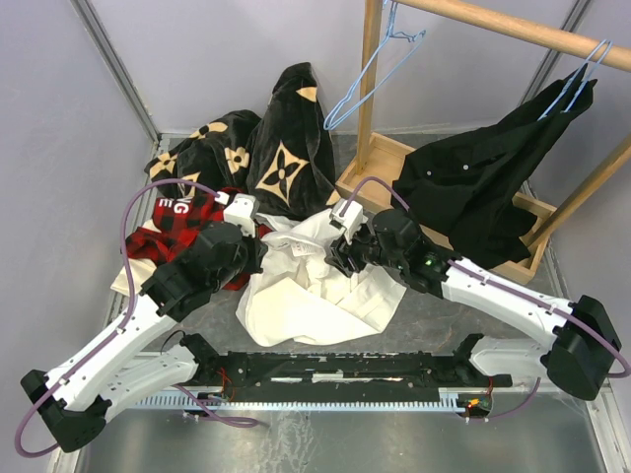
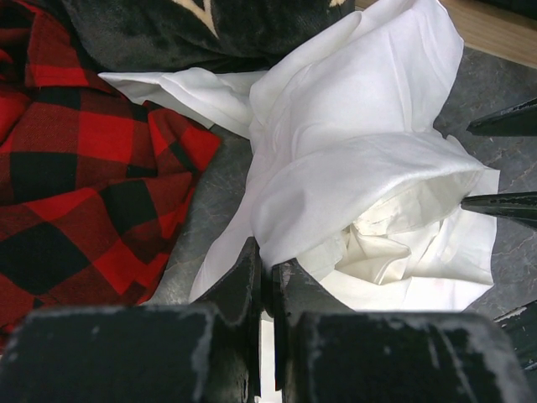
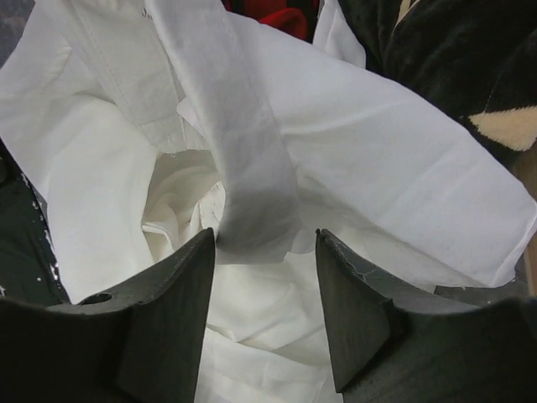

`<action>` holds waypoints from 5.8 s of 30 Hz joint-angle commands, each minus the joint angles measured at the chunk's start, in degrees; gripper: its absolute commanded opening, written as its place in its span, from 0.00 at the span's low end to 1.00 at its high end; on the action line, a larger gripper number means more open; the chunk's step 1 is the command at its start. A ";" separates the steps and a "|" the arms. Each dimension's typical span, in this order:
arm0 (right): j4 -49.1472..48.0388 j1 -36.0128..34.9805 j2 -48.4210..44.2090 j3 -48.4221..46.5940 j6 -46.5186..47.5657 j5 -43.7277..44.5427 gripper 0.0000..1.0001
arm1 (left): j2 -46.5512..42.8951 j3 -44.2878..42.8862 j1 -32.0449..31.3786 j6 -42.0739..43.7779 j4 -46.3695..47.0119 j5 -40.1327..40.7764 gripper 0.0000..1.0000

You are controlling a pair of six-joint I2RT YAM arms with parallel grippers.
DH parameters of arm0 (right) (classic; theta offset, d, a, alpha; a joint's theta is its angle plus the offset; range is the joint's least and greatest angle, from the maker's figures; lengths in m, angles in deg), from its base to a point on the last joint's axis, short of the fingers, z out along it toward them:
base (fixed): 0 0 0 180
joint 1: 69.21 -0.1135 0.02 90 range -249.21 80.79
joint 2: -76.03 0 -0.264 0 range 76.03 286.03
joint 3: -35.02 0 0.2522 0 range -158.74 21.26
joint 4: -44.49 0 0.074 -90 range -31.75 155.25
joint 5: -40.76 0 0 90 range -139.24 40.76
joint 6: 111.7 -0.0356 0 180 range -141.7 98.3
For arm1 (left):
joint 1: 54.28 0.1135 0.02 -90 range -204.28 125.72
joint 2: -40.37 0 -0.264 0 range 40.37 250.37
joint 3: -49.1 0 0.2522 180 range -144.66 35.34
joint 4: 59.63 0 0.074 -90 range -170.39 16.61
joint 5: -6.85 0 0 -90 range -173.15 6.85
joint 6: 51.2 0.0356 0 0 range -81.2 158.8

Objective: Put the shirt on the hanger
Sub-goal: Adjust the shirt at the center of the board.

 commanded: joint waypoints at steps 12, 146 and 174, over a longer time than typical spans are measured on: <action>-5.52 -9.19 6.85 -2.93 -12.55 29.39 0.61 | 0.40 -2.14 -0.13 0.96 1.62 1.86 0.03; 16.84 0.37 -4.50 -0.31 -27.99 25.91 0.41 | 5.24 12.18 0.20 -13.21 18.73 -6.65 0.58; 37.96 0.37 -11.29 -17.93 -28.42 34.83 0.98 | 4.12 -4.17 0.23 -12.06 -1.64 14.12 0.99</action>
